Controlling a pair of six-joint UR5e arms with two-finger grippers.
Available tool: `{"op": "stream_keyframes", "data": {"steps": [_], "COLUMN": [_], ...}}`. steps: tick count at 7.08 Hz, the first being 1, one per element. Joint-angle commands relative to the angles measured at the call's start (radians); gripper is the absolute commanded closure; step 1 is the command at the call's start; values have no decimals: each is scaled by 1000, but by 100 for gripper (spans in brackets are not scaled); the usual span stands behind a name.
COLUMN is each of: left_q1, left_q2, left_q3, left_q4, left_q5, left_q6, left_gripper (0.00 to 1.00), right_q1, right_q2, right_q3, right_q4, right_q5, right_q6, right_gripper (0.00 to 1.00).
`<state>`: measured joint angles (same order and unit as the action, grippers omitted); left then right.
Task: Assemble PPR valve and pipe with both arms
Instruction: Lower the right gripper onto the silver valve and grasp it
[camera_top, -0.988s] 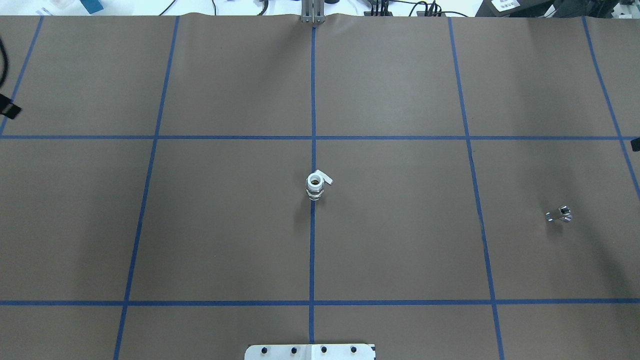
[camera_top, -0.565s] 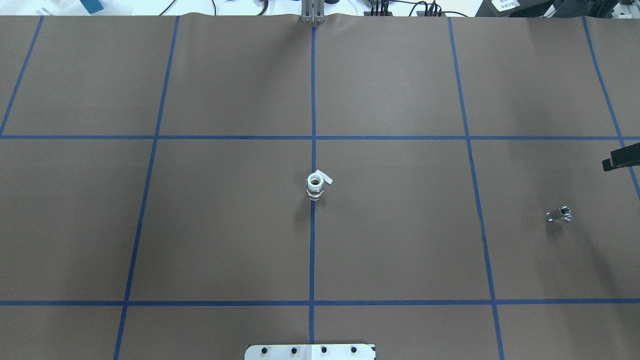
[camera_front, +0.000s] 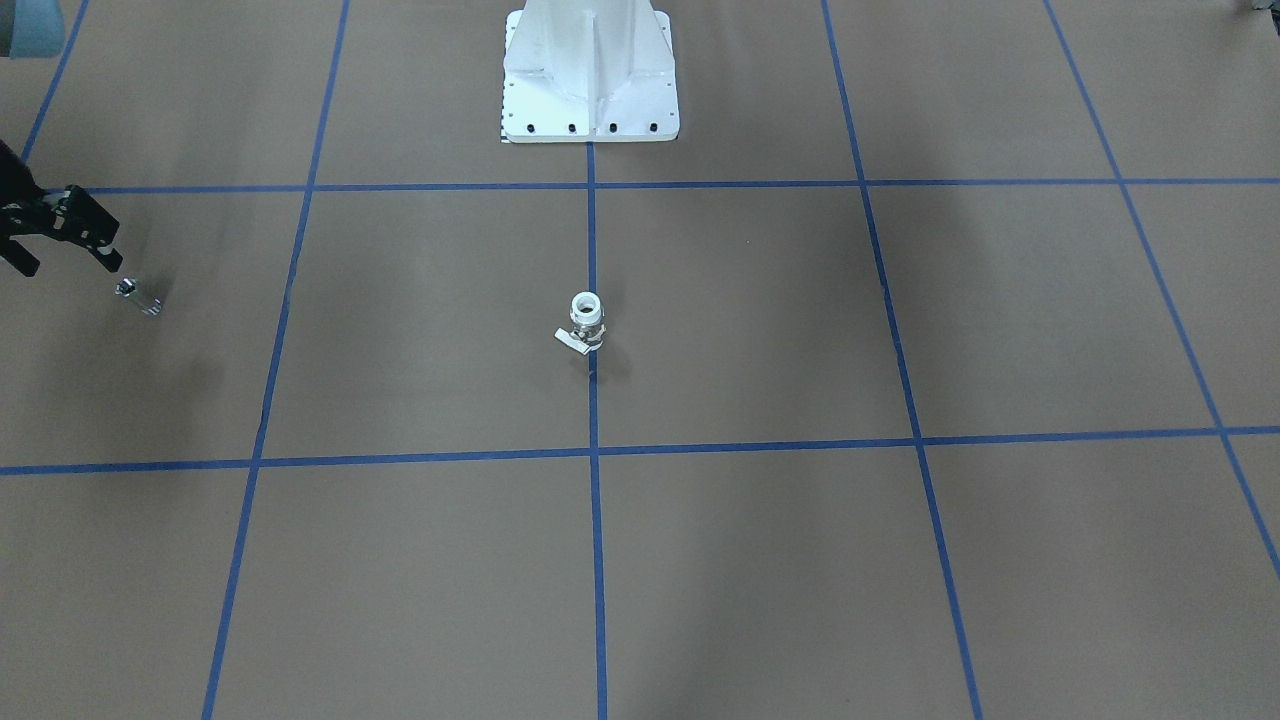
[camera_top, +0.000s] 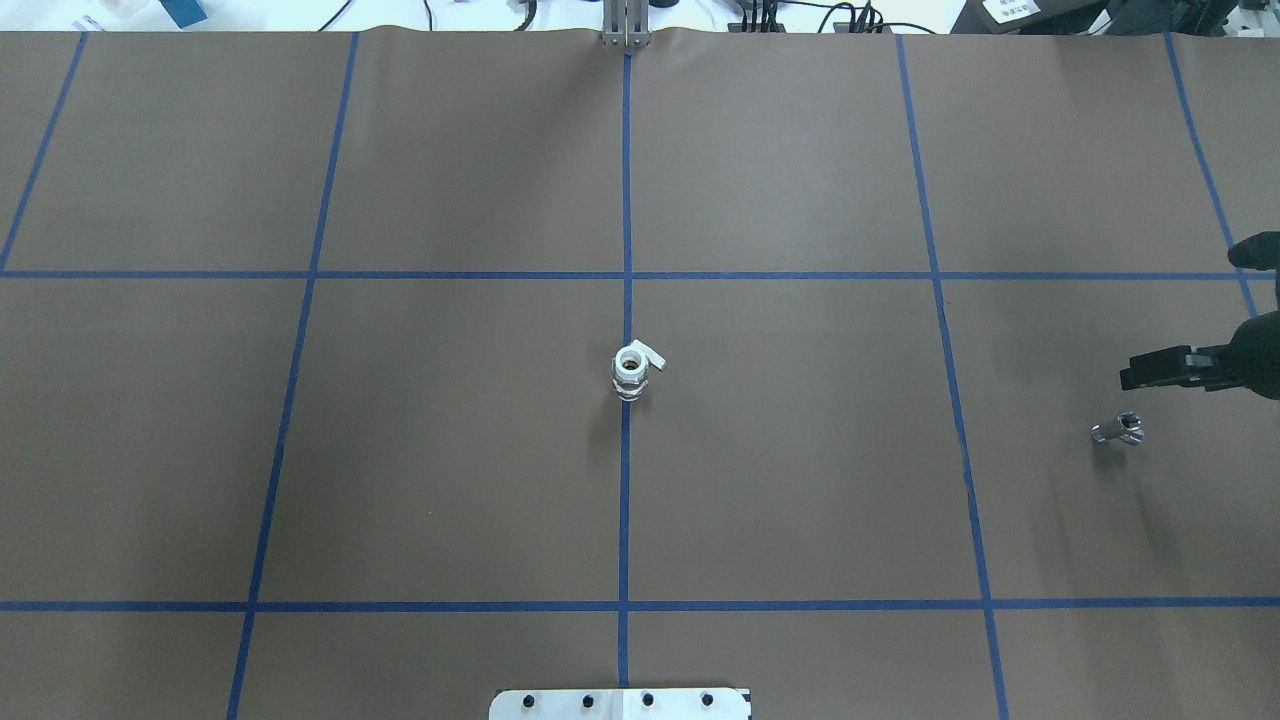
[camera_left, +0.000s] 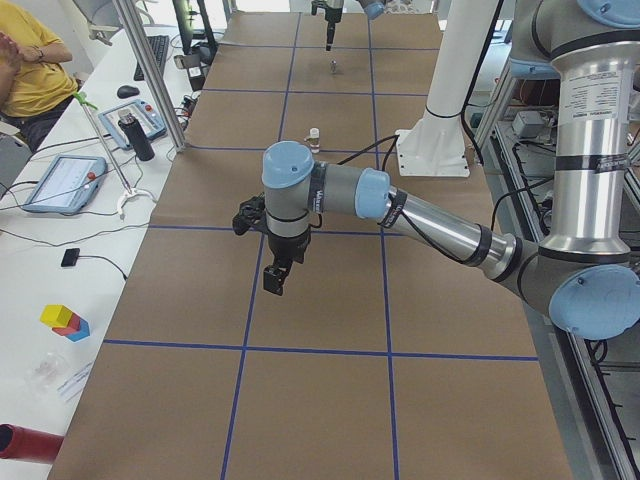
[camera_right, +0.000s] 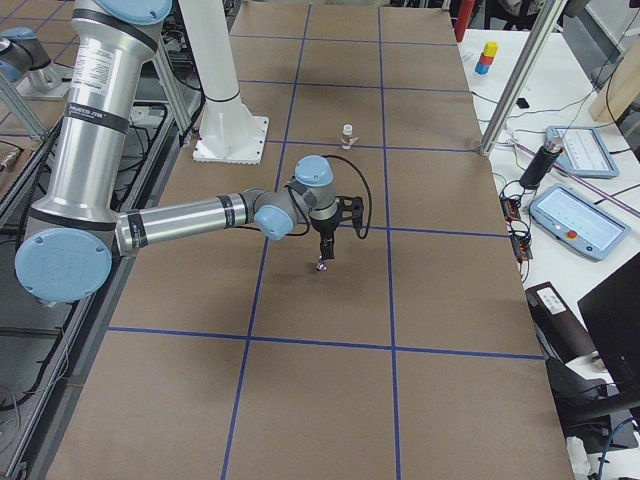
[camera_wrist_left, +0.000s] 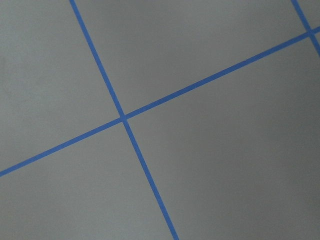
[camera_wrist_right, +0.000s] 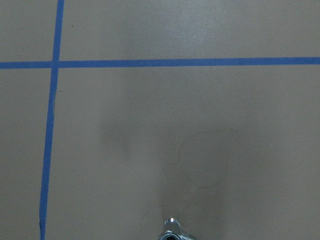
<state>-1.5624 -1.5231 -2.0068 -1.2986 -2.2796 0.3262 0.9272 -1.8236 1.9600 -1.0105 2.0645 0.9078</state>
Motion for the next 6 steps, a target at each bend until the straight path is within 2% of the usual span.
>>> {"op": "stream_keyframes", "data": {"steps": [1, 2, 6], "left_q1": [-1, -1, -2], "left_q2": [3, 4, 12], "left_q3": [2, 2, 2], "left_q4": [-5, -5, -17], "left_q5": [0, 0, 0], "left_q6": [1, 1, 1], "left_gripper": [0, 0, 0], "right_q1": [-64, -70, -108], "right_q2": [-13, -13, -10], "right_q3": [-56, -79, -95], "right_q4": [87, 89, 89], "right_q5": [-61, -67, -67], "right_q6": [66, 66, 71], "right_gripper": [14, 29, 33]}}
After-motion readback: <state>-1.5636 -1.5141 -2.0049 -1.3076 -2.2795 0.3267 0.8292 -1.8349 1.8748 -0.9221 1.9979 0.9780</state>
